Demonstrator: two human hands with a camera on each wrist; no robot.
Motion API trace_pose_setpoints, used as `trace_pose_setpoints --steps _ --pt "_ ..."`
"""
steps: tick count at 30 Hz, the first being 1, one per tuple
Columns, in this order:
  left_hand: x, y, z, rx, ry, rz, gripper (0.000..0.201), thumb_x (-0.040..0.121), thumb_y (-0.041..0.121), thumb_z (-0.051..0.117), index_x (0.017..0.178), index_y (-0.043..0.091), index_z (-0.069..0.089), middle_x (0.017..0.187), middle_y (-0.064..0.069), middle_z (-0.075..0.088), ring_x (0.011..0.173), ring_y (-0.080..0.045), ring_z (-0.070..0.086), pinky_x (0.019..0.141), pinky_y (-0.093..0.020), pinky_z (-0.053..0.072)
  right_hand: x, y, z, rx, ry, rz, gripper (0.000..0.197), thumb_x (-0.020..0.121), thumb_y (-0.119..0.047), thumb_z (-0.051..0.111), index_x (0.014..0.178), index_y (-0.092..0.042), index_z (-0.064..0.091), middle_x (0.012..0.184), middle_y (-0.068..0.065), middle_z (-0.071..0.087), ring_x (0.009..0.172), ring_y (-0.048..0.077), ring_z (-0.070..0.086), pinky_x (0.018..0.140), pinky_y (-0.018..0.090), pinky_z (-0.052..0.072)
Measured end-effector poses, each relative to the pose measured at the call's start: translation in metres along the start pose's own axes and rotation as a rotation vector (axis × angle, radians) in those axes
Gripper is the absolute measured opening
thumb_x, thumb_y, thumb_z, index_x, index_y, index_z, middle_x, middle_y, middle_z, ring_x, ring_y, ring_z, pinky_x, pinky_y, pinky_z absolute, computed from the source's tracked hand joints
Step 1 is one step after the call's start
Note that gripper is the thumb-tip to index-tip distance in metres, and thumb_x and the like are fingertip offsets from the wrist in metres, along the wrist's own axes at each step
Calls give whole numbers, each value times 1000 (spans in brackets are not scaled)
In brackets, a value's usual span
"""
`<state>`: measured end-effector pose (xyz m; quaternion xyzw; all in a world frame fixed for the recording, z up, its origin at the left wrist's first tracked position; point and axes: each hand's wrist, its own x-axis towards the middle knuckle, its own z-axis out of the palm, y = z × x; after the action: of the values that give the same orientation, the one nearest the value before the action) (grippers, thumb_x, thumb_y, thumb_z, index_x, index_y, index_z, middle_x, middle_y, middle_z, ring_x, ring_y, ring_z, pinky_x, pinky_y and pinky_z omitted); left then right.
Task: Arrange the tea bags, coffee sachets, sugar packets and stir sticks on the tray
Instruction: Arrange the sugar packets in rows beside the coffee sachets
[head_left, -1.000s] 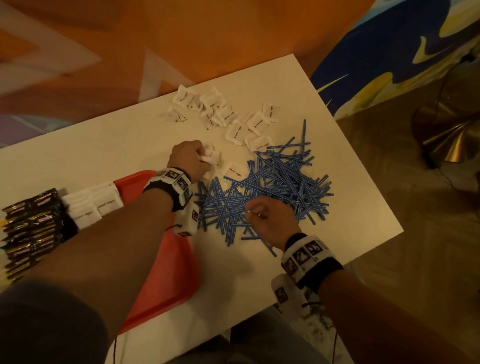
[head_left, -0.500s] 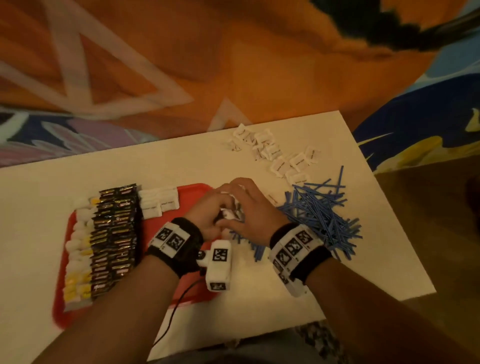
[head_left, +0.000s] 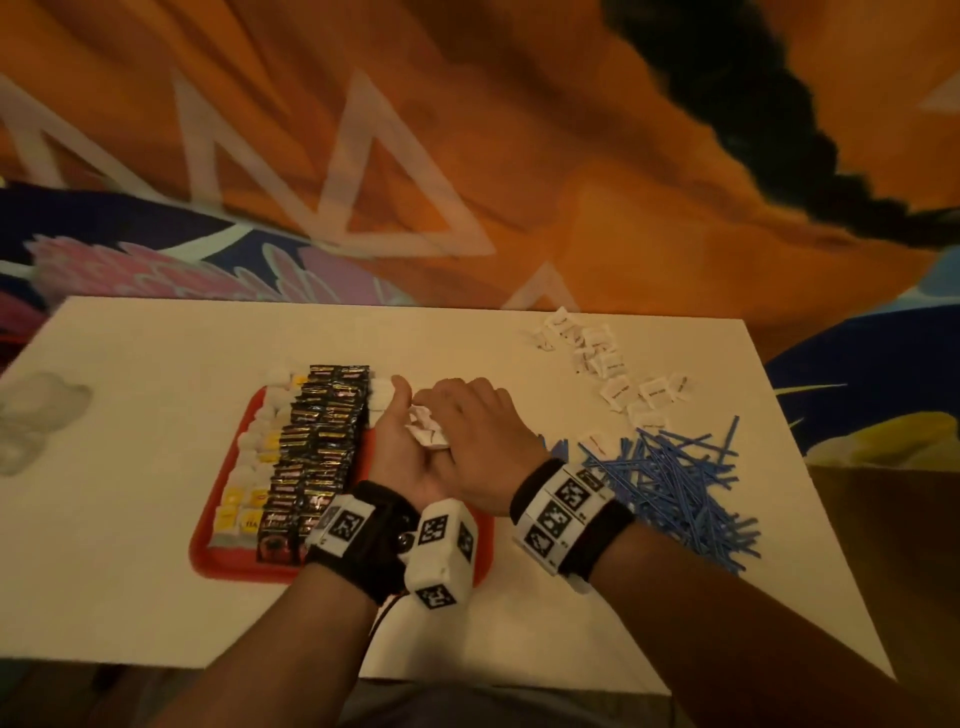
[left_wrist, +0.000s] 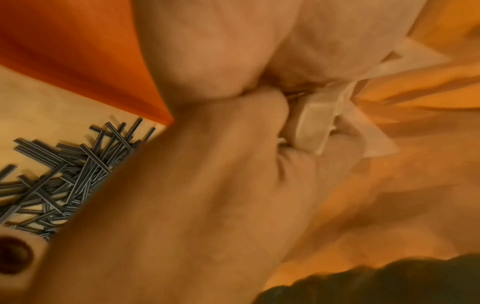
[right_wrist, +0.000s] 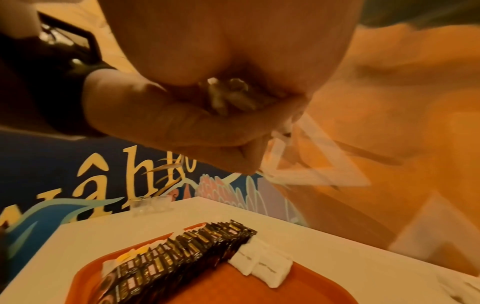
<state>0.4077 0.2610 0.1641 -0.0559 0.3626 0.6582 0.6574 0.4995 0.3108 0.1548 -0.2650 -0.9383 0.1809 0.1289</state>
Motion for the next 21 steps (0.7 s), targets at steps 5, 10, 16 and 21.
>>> trace_pose_setpoints --steps 5,10,16,21 --pt "-14 15 -14 6 99 71 68 96 65 39 105 5 69 92 -15 71 78 -27 74 63 -35 61 3 -27 4 -118 -89 -52 57 82 -33 50 136 -18 39 121 3 60 109 26 42 92 46 35" --pt "-27 27 -21 -17 34 47 64 95 64 42 101 5 65 91 -15 72 77 -29 75 56 -38 60 14 -45 7 -240 -113 -97 48 89 -40 35 131 -20 46 140 0 49 129 28 36 96 47 32" --pt "-27 58 -35 -7 -164 -6 77 94 67 36 91 2 76 99 -19 73 88 -32 74 69 -43 63 31 -65 7 -22 4 -3 54 88 -39 55 138 -22 46 152 2 30 135 24 24 105 43 27" --pt "-29 86 -53 -23 -136 -93 64 94 58 48 98 0 74 110 -21 69 100 -33 70 89 -46 55 45 -80 24 105 344 -27 35 68 -23 79 98 -16 62 114 2 52 106 22 44 83 32 41"
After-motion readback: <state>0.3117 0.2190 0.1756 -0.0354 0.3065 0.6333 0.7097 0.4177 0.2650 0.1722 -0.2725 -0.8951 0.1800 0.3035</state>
